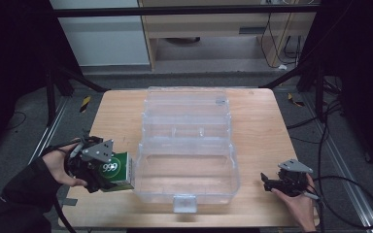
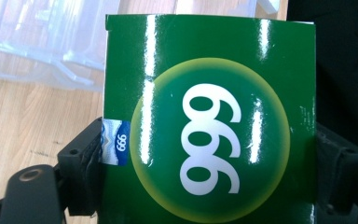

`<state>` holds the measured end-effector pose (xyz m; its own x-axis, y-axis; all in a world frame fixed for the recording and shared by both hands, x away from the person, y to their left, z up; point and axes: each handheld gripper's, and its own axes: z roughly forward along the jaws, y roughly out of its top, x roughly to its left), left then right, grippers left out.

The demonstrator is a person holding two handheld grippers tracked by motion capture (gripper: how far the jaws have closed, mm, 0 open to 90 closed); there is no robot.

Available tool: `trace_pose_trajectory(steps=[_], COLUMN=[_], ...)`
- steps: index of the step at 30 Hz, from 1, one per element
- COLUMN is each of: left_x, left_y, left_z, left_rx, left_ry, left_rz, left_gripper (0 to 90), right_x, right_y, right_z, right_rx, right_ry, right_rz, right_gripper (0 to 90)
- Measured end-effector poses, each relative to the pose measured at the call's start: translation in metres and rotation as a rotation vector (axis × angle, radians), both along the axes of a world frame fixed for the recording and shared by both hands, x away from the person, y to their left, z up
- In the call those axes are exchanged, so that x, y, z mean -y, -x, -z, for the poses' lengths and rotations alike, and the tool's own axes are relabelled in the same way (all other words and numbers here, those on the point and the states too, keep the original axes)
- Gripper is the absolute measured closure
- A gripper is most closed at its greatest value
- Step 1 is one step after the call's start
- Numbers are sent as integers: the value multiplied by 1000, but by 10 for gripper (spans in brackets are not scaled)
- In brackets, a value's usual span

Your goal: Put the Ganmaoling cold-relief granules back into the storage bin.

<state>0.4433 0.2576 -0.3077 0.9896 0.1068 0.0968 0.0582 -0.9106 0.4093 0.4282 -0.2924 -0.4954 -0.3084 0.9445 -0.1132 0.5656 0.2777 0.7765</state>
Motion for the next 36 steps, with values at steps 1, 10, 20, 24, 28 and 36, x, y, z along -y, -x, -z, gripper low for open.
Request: trace_pose_trajectory(steps=[1,10,20,24,28,36], left_x=[2,24,53,62,70,79], left_y=[0,-6,-15,-19,-20,-24], left_z=[-1,-7,-8,-6,-4,5], left_rx=[-1,17,22,21,20,17], left_ry=[2,-6,-11,-22,-30,-37], left_rz=[1,39,79,96,104,112], left_gripper=[151,152,152,152,152,151], right_x=[0,0,0,0,0,0], right_y=[0,0,0,0,0,0], right_z=[0,0,0,0,0,0], right_rx=[0,-1,-1,-1,-1,-1], right_ry=[0,-2,-3,-3,-2,-4], right_rz=[0,-2,-4,-4,-6,-5], right_gripper=[35,35,35,35,35,35])
